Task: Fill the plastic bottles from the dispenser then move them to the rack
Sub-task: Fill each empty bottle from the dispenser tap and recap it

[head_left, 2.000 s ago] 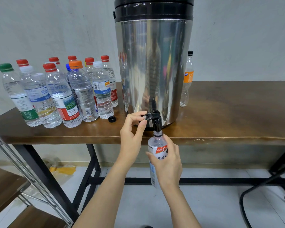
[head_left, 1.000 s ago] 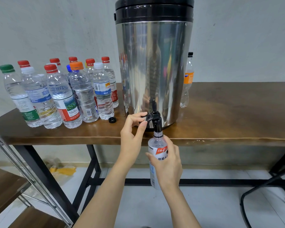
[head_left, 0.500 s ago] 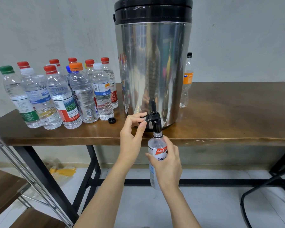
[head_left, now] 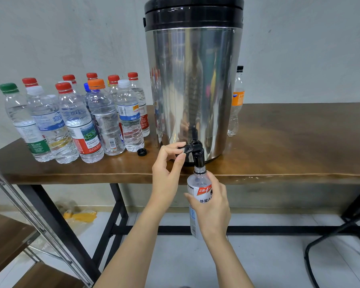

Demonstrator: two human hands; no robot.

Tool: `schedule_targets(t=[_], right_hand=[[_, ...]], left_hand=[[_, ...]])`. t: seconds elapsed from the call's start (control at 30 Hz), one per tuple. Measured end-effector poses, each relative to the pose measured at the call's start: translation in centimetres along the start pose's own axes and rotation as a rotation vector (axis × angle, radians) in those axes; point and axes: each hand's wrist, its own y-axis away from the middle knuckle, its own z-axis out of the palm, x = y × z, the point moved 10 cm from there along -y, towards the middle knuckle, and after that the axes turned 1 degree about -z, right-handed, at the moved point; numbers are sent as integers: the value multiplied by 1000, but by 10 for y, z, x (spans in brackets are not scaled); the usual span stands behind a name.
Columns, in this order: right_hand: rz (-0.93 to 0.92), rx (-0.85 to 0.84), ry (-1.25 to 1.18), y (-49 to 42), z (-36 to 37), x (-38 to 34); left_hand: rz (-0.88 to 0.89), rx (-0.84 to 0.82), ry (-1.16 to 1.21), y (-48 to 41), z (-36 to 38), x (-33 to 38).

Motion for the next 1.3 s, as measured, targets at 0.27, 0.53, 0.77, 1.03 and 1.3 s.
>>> schedule_targets(t=[0.27, 0.53, 0.77, 1.03, 1.3], right_hand=[[3, -3, 6, 0, 1, 0], [13, -8, 1, 0, 2, 1], [14, -8, -10, 1, 1, 1], [8, -2, -26, 1, 0, 0], [7, -9, -35, 1, 0, -1]], left_hand=[[-12, -10, -1, 0, 0, 0], [-14, -8, -1, 1, 0, 1], [-14, -9, 1, 1, 0, 0], [-11, -8, 24, 0, 1, -2], [-18, -13, 24, 0, 0, -1]])
